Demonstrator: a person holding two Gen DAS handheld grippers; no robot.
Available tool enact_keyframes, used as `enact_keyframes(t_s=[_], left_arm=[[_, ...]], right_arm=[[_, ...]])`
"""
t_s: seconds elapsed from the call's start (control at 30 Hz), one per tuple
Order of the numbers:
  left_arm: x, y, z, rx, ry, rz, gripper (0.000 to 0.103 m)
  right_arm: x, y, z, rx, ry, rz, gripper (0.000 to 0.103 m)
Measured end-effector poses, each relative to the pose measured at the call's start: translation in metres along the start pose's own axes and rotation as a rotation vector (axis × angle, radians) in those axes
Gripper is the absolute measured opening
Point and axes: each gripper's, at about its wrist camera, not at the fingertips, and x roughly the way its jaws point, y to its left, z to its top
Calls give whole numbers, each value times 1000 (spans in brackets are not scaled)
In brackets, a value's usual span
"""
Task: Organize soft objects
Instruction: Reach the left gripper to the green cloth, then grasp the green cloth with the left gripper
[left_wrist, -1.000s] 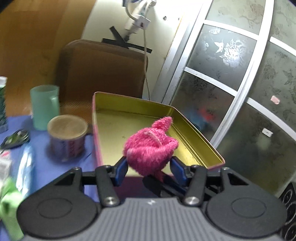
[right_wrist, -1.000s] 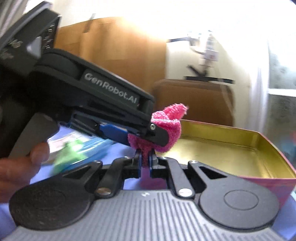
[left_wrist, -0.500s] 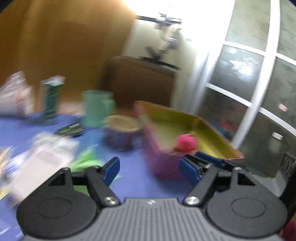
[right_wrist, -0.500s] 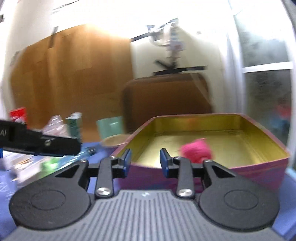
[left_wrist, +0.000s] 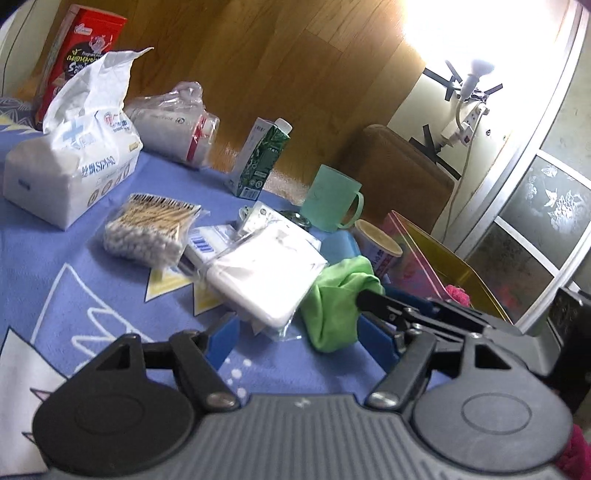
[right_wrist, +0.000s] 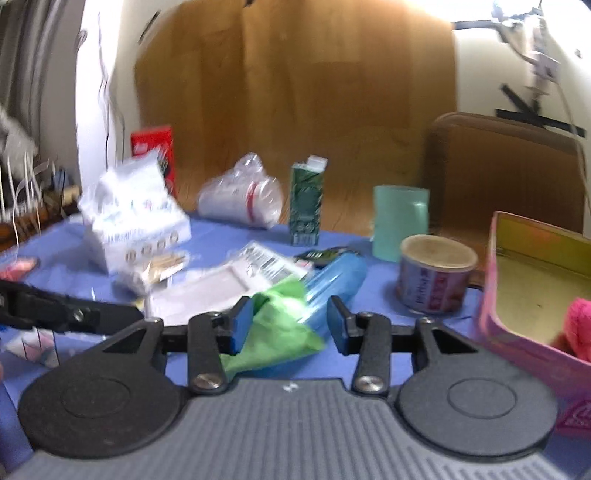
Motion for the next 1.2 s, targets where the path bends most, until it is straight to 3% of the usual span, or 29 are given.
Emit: enact_keyframes(t_s=[0.03, 0.27, 0.37, 0.47, 0.5, 0.53, 0.6, 0.77, 0.8, 0.87, 0.9, 0.93, 1.2], left_arm=[[-3, 3, -3, 3, 3, -7, 73], [12, -6, -9, 34, 80, -95, 73], [22, -16, -15, 57, 137, -136, 73], [31, -28, -21, 91, 178, -148, 73], [33, -31, -22, 100, 189, -148, 73], [34, -34, -24, 107, 200, -150, 73], [33, -37, -25, 118, 212, -148, 73], [37, -43, -28, 118, 235, -127, 70], [40, -44, -29, 111, 244, -129, 65], [42, -48, -30, 119, 249, -134, 57], [44, -51, -30, 123, 255, -145, 53], [45, -54, -29, 122, 264, -160, 49], [60, -110, -11, 261, 223, -217, 48]], right_arm=[[-7, 3, -4, -16, -12, 4, 5], [-54, 15, -26, -7, 38, 170, 4], [-66, 13, -43, -23, 65, 201, 5], [-69, 14, -52, -58, 76, 162, 14], [-67, 14, -52, -58, 80, 159, 30], [-66, 15, -51, -53, 79, 155, 55], [-67, 16, -50, -48, 64, 146, 73], [-55, 19, -53, -88, 87, 117, 74], [-51, 17, -54, -86, 103, 117, 72], [-45, 14, -56, -55, 115, 145, 57], [-46, 11, -56, -38, 111, 173, 30], [-47, 11, -56, -32, 107, 185, 15], [-73, -6, -52, -28, -39, 33, 10]])
